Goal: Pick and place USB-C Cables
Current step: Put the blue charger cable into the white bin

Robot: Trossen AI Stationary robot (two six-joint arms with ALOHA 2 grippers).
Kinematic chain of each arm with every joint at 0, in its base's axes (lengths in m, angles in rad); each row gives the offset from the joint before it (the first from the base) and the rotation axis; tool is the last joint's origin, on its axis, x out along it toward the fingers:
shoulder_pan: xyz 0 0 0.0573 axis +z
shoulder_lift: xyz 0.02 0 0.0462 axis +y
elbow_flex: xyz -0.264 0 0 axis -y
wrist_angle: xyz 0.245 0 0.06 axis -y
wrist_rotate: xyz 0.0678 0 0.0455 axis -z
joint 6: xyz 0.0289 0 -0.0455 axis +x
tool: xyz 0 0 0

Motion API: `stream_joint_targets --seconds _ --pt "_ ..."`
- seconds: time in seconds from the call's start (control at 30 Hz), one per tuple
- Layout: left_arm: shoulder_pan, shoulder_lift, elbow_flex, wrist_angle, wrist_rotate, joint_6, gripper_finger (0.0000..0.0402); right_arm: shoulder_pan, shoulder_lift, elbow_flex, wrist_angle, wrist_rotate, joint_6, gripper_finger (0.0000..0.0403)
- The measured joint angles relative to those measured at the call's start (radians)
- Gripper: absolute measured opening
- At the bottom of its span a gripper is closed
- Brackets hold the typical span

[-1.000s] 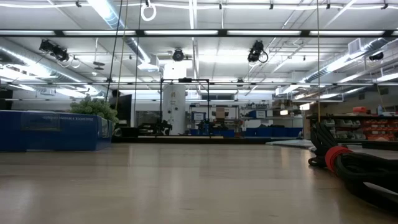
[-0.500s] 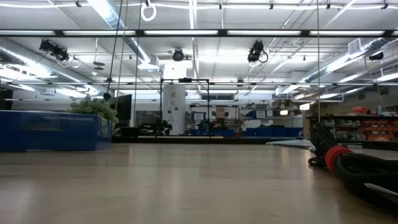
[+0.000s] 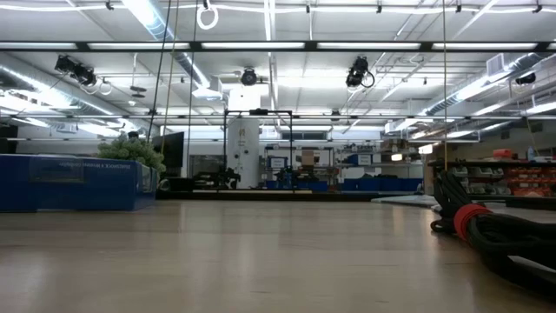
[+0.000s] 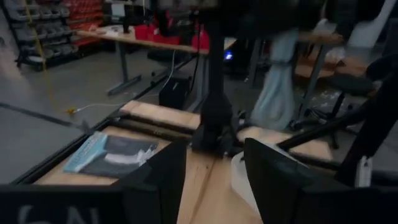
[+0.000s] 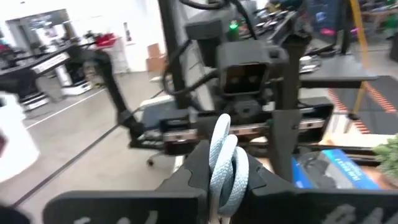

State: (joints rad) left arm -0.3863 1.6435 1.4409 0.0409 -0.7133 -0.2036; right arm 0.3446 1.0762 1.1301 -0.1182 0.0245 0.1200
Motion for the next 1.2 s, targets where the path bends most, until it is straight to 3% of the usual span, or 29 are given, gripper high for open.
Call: stream_joint_targets --seconds 0.2,0.43,0.57,0.87,1.0,1.2 --pt "0.0 -0.004 0.0 -0.056 -0.005 -0.048 0.015 0.035 -0.041 0.0 -0.199 -0.114 0.025 0.003" --pt "0.002 -0.004 0.0 -0.056 -0.005 -0.048 0.0142 0.152 -0.029 -0.001 -0.606 -0.127 0.147 0.0028" --pt "0.002 -0.004 0.0 -0.068 -0.005 -0.048 0.0142 0.234 -0.027 -0.037 -0.728 -0.111 0.17 0.0028" --pt "0.002 -0.004 0.0 -0.092 -0.005 -0.082 0.0141 0.358 -0.026 -0.222 -0.736 -0.052 0.268 0.0031" --pt "0.003 -0.004 0.0 -0.092 -0.005 -0.082 0.0141 0.412 -0.006 -0.279 -0.732 -0.017 0.234 0.0028" --pt "0.007 -0.004 0.0 -0.092 -0.005 -0.082 0.0141 0.493 0.106 -0.293 -0.665 -0.097 0.151 0.003"
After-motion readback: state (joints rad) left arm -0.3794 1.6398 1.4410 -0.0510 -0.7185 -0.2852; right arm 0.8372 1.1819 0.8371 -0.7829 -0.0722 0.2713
